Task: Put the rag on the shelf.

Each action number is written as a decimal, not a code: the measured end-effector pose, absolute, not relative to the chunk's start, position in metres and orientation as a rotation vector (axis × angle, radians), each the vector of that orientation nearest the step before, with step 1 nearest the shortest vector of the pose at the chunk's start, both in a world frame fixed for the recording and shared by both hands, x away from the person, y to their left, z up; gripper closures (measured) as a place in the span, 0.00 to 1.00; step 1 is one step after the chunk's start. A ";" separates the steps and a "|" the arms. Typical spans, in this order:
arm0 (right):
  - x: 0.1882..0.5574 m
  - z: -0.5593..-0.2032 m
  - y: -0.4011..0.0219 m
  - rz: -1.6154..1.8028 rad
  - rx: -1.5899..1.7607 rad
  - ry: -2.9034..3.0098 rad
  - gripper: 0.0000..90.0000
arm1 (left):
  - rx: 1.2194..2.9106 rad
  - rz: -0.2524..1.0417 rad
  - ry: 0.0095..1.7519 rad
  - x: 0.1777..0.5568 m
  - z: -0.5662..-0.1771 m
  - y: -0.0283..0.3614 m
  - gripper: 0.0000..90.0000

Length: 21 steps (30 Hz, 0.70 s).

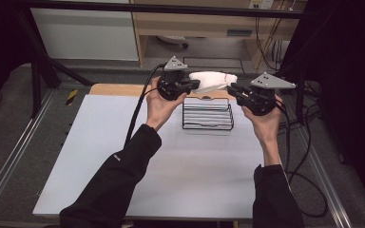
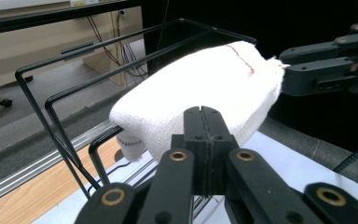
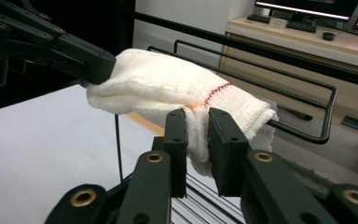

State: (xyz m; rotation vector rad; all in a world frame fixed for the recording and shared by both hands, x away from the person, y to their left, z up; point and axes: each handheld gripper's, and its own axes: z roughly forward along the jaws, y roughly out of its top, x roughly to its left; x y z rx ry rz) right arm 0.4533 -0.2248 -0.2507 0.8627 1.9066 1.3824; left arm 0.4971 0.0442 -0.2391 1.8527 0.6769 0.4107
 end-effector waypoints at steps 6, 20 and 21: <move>0.449 -0.240 -0.228 1.440 0.861 1.892 0.79 | 1.868 0.419 0.676 0.499 -0.242 0.043 1.00; 0.466 -0.262 -0.210 1.410 0.973 1.991 1.00 | 1.895 0.435 0.673 0.500 -0.258 0.043 1.00; 0.468 -0.265 -0.210 1.408 0.987 1.991 1.00 | 1.897 0.439 0.673 0.501 -0.260 0.043 1.00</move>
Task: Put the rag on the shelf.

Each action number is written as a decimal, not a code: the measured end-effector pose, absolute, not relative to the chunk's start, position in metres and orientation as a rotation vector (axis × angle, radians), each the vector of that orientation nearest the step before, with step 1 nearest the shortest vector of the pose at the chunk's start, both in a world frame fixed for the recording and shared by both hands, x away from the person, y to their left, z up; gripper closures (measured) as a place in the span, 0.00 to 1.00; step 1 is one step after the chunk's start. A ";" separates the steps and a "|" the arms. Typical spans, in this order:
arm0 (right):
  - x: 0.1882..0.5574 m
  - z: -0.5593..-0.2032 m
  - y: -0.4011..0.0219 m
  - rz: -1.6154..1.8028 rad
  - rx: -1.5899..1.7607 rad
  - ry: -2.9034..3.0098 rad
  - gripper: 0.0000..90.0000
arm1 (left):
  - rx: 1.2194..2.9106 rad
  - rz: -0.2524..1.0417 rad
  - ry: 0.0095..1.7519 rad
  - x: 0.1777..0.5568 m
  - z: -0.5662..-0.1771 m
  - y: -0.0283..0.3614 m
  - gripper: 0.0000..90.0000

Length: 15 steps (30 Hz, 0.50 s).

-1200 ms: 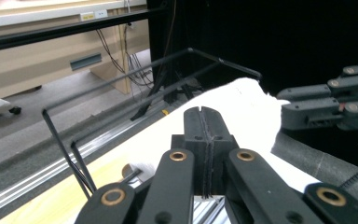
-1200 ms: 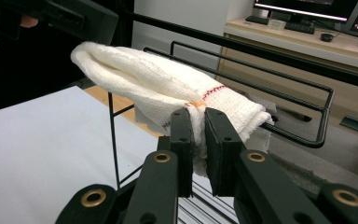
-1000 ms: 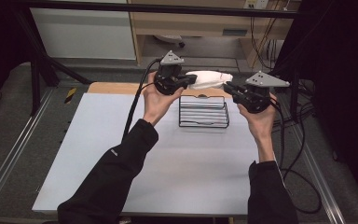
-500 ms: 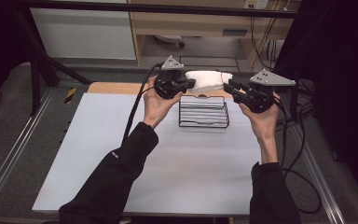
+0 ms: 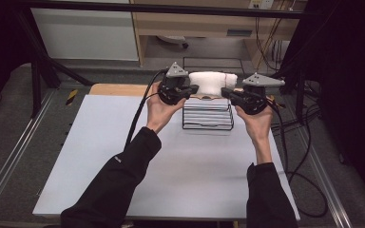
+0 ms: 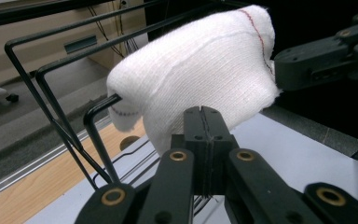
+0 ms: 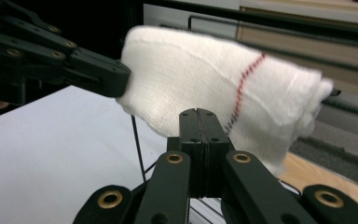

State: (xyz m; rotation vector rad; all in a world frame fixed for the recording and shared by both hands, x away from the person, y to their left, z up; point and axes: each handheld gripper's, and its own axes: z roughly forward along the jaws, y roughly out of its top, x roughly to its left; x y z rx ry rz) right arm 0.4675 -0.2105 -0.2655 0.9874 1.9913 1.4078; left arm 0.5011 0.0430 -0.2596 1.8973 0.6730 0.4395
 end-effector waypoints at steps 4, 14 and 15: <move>0.473 -0.276 -0.213 1.390 1.029 1.977 1.00 | 1.904 0.446 0.682 0.503 -0.264 0.041 1.00; 0.474 -0.279 -0.218 1.399 1.033 1.942 1.00 | 1.894 0.448 0.685 0.506 -0.266 0.040 1.00; 0.473 -0.278 -0.219 1.401 1.028 1.941 1.00 | 1.897 0.449 0.683 0.505 -0.266 0.041 0.99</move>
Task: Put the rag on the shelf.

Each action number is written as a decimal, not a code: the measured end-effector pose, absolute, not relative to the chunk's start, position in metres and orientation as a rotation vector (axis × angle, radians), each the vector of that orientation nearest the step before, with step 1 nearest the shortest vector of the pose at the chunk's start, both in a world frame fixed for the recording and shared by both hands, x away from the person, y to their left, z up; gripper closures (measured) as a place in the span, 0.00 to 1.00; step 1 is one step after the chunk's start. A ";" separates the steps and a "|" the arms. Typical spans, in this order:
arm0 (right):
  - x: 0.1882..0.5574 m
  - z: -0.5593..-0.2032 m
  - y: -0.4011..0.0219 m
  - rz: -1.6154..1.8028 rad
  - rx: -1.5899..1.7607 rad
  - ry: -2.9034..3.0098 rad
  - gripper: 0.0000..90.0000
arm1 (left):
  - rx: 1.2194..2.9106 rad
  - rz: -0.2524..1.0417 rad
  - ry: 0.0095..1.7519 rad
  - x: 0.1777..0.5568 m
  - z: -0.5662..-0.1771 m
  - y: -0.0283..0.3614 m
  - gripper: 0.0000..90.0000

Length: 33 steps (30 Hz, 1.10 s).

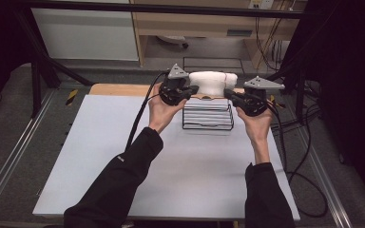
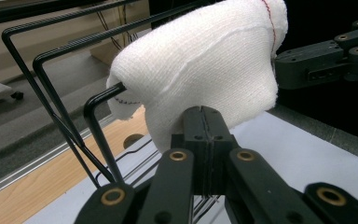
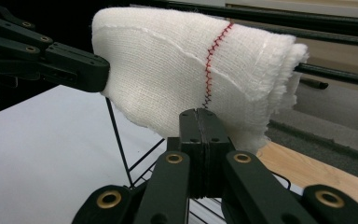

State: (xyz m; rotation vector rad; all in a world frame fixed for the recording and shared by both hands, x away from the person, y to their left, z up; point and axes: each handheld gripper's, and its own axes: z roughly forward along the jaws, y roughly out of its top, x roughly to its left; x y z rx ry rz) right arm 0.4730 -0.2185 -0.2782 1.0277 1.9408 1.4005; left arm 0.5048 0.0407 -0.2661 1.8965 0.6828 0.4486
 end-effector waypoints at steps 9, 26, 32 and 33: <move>0.459 -0.270 -0.223 1.444 1.009 1.943 0.88 | 1.910 0.444 0.686 0.494 -0.262 0.054 0.85; 0.431 -0.267 -0.224 1.468 1.046 1.986 0.36 | 1.973 0.421 0.745 0.462 -0.282 0.114 0.40; 0.423 -0.279 -0.222 1.451 1.070 2.019 0.21 | 1.967 0.406 0.785 0.445 -0.298 0.144 0.27; 0.422 -0.281 -0.222 1.456 1.073 2.027 0.18 | 1.964 0.405 0.795 0.442 -0.302 0.148 0.25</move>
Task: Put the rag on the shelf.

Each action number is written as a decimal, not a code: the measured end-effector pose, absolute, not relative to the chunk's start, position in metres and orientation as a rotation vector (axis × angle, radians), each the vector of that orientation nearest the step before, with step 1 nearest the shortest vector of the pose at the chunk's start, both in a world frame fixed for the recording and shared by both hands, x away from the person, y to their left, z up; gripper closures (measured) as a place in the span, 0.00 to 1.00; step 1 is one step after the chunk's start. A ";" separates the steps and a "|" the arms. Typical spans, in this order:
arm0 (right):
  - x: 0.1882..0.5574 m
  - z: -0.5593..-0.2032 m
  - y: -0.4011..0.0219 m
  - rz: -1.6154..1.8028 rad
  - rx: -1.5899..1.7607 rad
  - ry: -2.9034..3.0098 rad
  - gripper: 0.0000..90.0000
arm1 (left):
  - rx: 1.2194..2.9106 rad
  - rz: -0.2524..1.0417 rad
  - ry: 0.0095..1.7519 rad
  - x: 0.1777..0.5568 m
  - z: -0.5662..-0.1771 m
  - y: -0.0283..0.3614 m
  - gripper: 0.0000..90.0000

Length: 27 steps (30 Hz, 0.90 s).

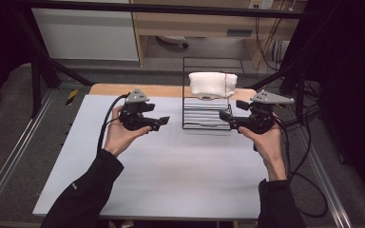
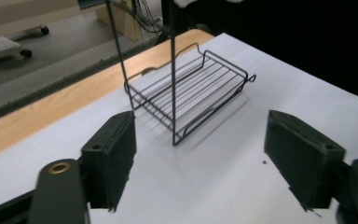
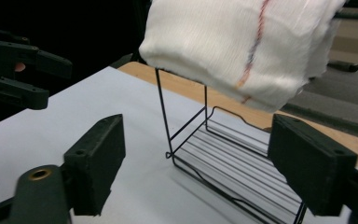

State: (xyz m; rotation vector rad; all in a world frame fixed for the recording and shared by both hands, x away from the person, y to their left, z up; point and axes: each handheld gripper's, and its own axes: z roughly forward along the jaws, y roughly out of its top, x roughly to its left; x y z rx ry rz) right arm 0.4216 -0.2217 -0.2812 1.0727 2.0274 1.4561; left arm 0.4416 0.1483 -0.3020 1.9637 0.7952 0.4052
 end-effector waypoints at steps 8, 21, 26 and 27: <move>0.415 -0.298 -0.217 1.445 1.083 2.057 0.08 | 1.961 0.437 0.849 0.420 -0.323 0.184 0.11; 0.404 -0.327 -0.215 1.416 1.087 2.118 0.03 | 1.948 0.448 0.902 0.397 -0.354 0.226 0.07; 0.400 -0.342 -0.218 1.413 1.087 2.142 0.02 | 1.953 0.448 0.908 0.389 -0.369 0.235 0.07; 0.399 -0.345 -0.218 1.412 1.093 2.145 0.02 | 1.953 0.446 0.910 0.388 -0.371 0.237 0.07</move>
